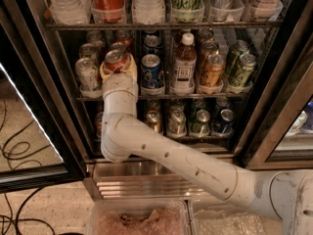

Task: Pick coke can from middle shelf of fridge

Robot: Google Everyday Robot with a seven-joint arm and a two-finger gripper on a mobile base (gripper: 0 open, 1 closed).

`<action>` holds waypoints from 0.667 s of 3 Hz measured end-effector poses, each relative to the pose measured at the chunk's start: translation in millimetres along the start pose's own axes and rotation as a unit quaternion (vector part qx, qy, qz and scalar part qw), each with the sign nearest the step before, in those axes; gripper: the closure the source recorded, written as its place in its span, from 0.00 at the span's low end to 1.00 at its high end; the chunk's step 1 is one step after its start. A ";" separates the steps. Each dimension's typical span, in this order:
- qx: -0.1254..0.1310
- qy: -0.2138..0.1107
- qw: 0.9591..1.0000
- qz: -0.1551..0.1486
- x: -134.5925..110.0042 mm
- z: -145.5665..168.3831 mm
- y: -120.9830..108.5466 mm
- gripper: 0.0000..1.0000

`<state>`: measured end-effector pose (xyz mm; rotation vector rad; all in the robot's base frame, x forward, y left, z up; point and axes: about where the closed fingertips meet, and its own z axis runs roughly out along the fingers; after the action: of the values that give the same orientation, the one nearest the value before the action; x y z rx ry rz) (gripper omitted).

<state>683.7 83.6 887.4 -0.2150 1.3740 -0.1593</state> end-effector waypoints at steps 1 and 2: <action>0.000 0.000 1.000 0.000 -0.3 -0.1 -0.2 1.00; 0.006 -0.015 1.000 -0.006 -13.9 -11.1 -13.3 1.00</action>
Offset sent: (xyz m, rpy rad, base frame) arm -0.0070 -0.0040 0.0188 -0.0301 -0.0542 0.0021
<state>670.3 73.3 901.9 -0.2156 1.3419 -0.1735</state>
